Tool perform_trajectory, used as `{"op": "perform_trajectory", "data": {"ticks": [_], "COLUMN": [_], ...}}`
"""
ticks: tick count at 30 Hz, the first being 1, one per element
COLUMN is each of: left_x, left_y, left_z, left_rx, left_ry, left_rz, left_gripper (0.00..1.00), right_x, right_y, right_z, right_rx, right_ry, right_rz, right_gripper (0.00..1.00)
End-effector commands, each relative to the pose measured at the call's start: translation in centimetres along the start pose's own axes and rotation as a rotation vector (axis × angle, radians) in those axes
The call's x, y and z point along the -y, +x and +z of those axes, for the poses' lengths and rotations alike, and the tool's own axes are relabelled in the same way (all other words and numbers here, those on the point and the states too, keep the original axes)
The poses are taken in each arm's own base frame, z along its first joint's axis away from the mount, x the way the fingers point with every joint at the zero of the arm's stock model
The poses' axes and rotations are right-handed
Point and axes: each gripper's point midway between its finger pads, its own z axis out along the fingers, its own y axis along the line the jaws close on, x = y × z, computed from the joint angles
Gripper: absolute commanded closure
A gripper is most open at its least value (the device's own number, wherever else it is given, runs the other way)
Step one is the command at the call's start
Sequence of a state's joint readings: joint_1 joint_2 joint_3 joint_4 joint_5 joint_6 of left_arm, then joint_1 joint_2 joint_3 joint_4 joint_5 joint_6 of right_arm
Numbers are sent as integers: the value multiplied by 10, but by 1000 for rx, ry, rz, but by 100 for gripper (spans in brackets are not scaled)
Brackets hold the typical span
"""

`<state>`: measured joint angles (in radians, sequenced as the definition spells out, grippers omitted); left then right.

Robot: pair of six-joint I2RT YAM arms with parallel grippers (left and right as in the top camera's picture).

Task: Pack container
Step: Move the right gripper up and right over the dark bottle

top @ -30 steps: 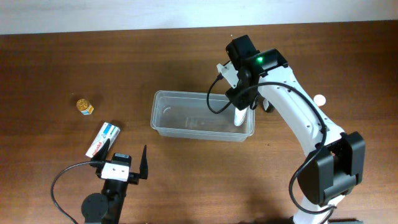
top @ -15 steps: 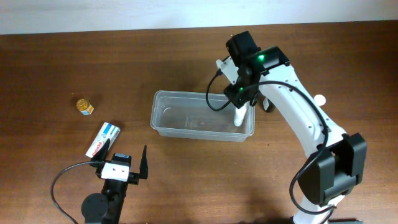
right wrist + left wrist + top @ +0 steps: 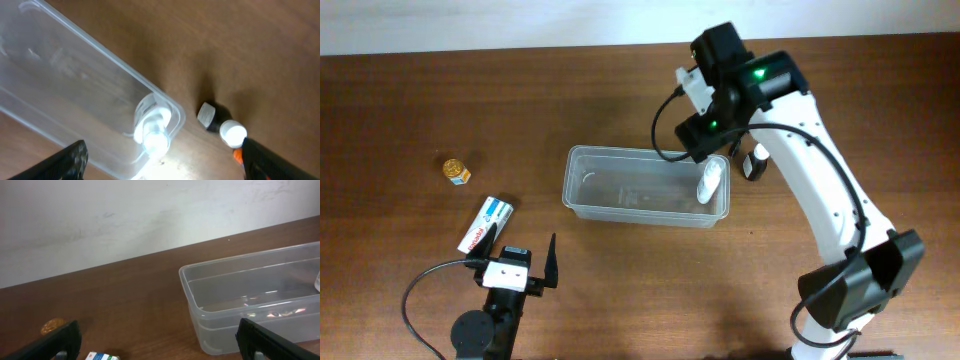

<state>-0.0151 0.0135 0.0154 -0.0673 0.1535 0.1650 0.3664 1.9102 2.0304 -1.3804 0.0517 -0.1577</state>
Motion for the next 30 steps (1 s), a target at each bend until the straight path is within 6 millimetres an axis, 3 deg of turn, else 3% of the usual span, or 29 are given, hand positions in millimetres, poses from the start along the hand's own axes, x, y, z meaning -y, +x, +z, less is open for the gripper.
{"op": "perform_trajectory", "data": {"ticks": [1, 6, 14, 21, 30], "left_x": [-1, -1, -1, -1, -1], "left_y": [2, 2, 2, 2, 2], "left_z": [0, 0, 0, 0, 0], "left_rx": [-1, 0, 0, 0, 0], "left_ry": [-5, -5, -5, -5, -5], "left_rz": [8, 9, 9, 9, 9], "left_gripper": [1, 1, 0, 1, 1], "right_x": [16, 47, 99, 111, 109], "right_y": [-9, -4, 32, 46, 57], "right_z": [-32, -41, -13, 20, 76], "right_rx": [76, 88, -47, -149, -292], "right_ry": [17, 39, 56, 7, -18], "right_rz": [203, 388, 606, 587, 587], "right_gripper": [10, 9, 7, 2, 5]}}
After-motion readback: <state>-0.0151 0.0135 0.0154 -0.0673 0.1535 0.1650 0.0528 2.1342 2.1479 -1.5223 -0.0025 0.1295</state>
